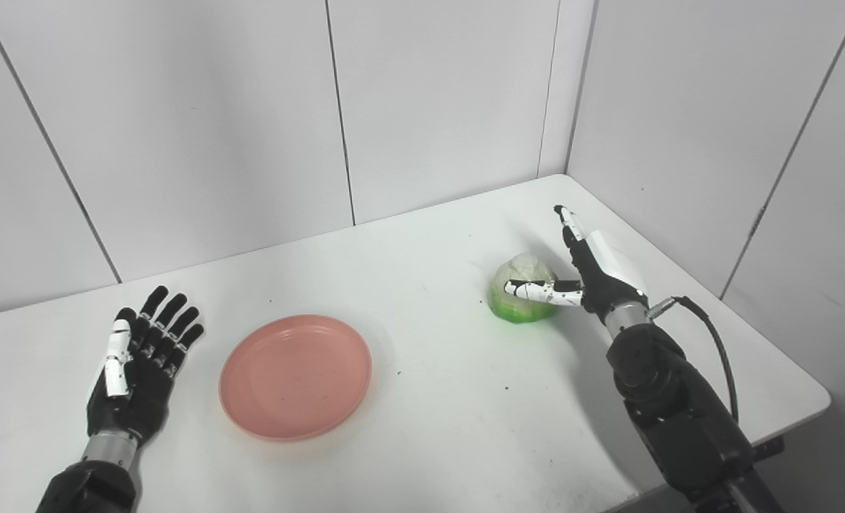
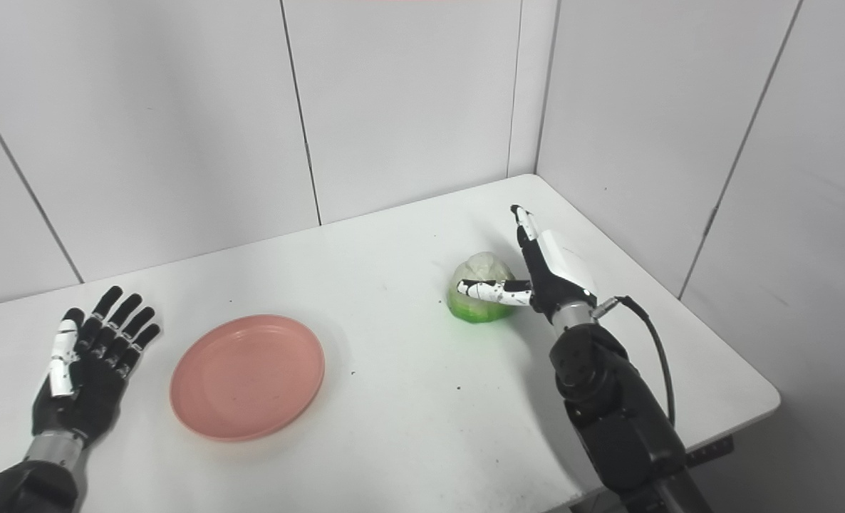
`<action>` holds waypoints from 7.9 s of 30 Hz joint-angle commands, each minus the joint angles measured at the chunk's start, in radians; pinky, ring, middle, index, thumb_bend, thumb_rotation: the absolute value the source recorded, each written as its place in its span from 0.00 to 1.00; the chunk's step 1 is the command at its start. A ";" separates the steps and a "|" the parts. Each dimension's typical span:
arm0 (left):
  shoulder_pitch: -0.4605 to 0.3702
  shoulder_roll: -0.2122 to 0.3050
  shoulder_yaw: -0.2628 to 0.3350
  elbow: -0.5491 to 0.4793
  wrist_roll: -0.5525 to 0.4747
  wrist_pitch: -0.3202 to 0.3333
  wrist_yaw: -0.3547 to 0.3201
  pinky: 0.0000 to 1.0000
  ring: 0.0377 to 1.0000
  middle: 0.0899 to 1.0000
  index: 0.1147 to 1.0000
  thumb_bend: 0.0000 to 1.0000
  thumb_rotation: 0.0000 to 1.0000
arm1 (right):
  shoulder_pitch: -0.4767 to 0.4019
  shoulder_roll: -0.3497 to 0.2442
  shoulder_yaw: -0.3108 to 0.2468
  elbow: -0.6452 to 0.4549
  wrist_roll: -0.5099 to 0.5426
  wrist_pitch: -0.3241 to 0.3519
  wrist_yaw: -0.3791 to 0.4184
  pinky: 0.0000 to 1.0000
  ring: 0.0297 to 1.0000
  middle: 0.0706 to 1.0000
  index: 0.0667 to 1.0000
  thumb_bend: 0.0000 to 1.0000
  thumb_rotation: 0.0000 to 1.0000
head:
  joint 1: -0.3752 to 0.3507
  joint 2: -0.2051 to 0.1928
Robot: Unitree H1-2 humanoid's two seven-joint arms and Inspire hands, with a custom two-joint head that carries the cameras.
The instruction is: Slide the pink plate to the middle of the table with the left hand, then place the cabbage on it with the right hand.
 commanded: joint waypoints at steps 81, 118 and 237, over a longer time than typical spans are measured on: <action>0.124 -0.002 -0.016 -0.065 0.017 0.140 0.056 0.88 0.89 0.90 0.89 0.41 1.00 | -0.166 -0.014 0.106 0.206 0.177 -0.118 -0.056 0.38 0.42 0.43 0.47 0.53 0.00 | 0.075 0.043; 0.190 -0.150 -0.112 -0.281 0.078 0.195 0.250 0.87 0.87 0.87 0.85 0.41 1.00 | -0.302 0.130 0.230 0.025 0.213 -0.168 0.104 0.37 0.41 0.42 0.48 0.53 0.00 | 0.449 0.082; 0.280 -0.152 -0.140 -0.539 0.167 0.242 0.322 0.89 0.90 0.90 0.91 0.42 1.00 | -0.127 0.298 0.224 -0.077 0.114 -0.225 0.027 0.90 0.97 1.00 1.00 0.88 0.99 | 0.418 0.145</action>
